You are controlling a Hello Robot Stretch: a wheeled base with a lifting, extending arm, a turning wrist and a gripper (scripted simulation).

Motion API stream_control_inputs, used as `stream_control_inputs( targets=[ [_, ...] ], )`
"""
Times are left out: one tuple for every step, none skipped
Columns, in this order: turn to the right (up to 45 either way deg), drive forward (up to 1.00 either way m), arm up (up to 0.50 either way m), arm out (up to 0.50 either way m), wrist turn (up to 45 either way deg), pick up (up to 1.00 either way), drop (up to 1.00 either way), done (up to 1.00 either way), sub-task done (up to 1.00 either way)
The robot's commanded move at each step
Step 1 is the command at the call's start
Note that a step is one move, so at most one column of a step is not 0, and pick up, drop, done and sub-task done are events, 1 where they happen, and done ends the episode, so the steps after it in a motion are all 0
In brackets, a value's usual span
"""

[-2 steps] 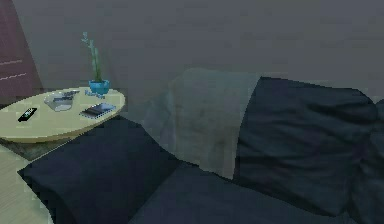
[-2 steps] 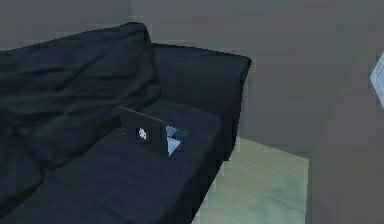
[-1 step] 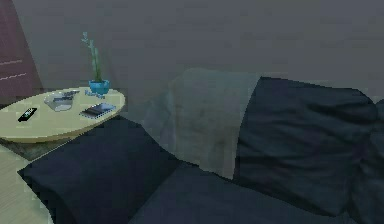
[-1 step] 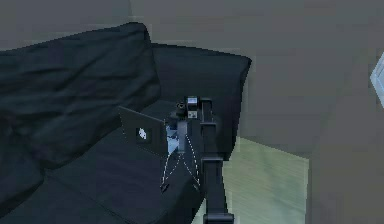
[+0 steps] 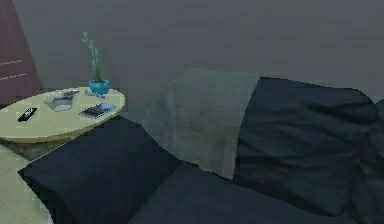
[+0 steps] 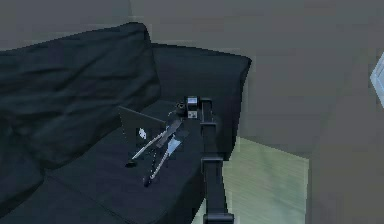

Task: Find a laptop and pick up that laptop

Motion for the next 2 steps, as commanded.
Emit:
stream_control_inputs(
  targets=[
    [0.0,0.00,0.00,0.00,45.0,0.00,0.00,0.00,0.00],
    [0.0,0.00,0.00,0.00,45.0,0.00,0.00,0.00,0.00]
  ],
)
